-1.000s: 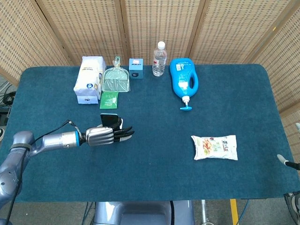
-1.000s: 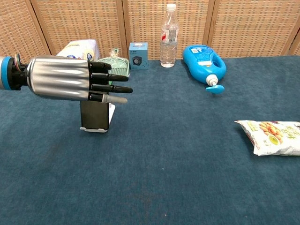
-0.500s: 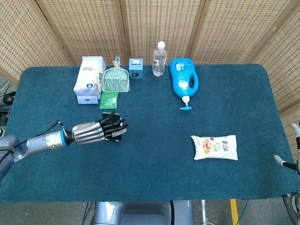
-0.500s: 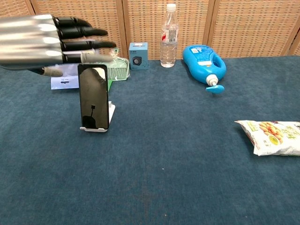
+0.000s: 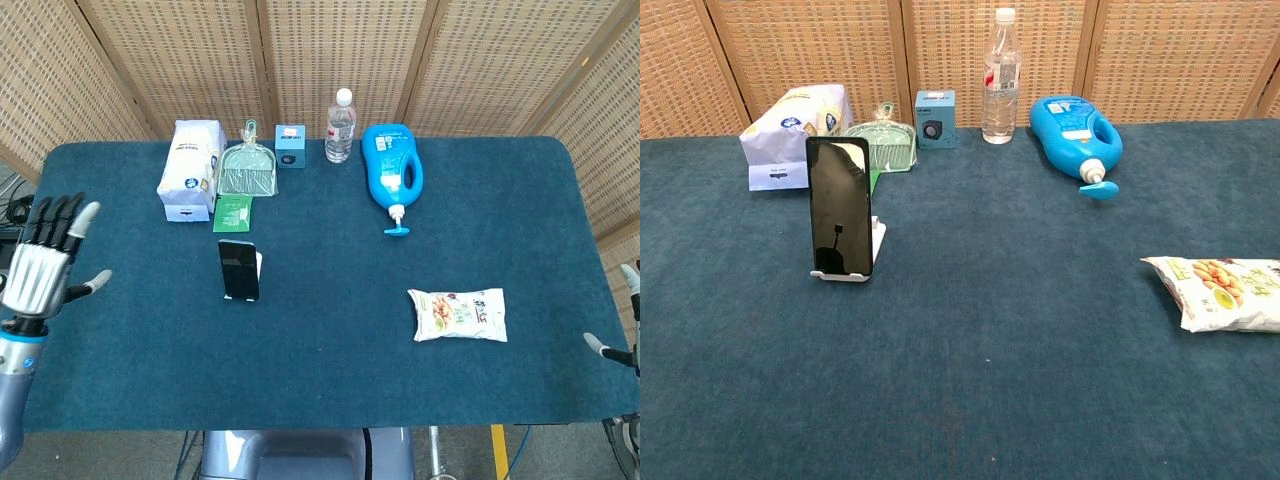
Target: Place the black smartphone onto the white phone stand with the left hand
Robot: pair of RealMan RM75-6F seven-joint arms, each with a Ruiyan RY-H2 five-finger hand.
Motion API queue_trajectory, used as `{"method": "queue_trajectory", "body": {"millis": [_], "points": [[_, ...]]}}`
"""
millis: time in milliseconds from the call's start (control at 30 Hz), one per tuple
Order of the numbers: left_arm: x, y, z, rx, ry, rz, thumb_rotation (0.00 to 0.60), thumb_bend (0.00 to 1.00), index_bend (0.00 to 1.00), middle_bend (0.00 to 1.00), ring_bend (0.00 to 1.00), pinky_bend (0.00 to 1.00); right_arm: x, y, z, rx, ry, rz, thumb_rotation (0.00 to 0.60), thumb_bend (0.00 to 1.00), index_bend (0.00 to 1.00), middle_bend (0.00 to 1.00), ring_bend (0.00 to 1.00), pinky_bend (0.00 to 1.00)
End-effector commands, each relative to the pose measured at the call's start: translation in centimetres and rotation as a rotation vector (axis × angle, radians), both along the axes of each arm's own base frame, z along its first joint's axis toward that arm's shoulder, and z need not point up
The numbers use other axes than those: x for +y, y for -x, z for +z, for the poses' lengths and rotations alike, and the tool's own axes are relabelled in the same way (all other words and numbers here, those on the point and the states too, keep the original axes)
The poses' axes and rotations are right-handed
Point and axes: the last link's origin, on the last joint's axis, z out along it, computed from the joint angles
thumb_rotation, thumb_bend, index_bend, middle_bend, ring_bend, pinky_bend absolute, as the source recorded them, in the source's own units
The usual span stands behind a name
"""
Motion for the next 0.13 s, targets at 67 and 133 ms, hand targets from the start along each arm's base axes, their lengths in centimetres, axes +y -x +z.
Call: {"method": "queue_trajectory", "body": {"millis": [67,133], "points": [[-3.79,2.61,0.17,-0.190,0.025,0.251,0.600,0.00,0.00,0.00,0.00,0.00,0.06,-0.02,0.04,0.000,0.001,0.002,0.600,0.05,0.00,0.00,0.00,0.00],[-4.24,2.69,0.01,-0.209,0.032,0.264,0.600,0.00,0.00,0.00,0.00,0.00,0.11,-0.04,0.10,-0.003,0.002,0.005,0.600,0.05,0.00,0.00,0.00,0.00]]}}
